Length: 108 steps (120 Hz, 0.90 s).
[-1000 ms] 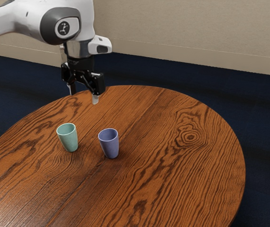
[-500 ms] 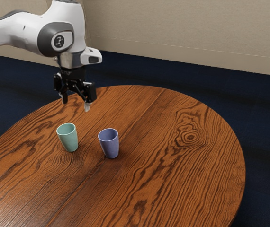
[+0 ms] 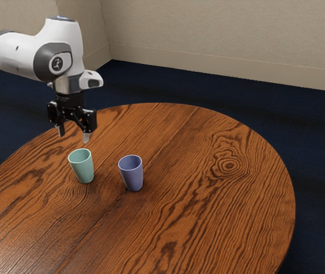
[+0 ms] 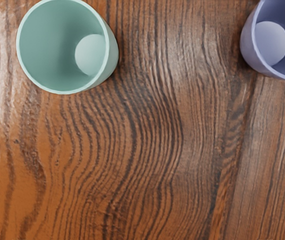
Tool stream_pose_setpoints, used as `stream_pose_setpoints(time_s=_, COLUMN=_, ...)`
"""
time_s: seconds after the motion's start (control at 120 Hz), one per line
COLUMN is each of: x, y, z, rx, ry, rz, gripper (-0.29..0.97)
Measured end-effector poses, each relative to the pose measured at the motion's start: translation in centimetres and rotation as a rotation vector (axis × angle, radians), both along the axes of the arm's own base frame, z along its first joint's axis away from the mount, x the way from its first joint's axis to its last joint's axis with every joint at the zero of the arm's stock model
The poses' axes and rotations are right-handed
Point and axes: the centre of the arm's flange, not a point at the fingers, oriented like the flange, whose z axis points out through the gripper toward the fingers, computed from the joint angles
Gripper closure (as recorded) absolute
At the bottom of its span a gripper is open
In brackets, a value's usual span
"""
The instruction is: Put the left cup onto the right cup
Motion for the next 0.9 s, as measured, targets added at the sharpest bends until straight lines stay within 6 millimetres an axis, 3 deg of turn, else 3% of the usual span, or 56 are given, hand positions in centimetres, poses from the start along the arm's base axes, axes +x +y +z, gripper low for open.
stream_pose_setpoints(time_s=0.258, x=0.9, y=-1.3, z=-1.6, rx=0.002, ry=0.003, rz=-0.028, gripper=0.14)
stream_pose_setpoints(time_s=0.9, x=2.3, y=1.5, z=-4.8, rx=-0.001, ry=0.0, rz=0.001, gripper=0.17)
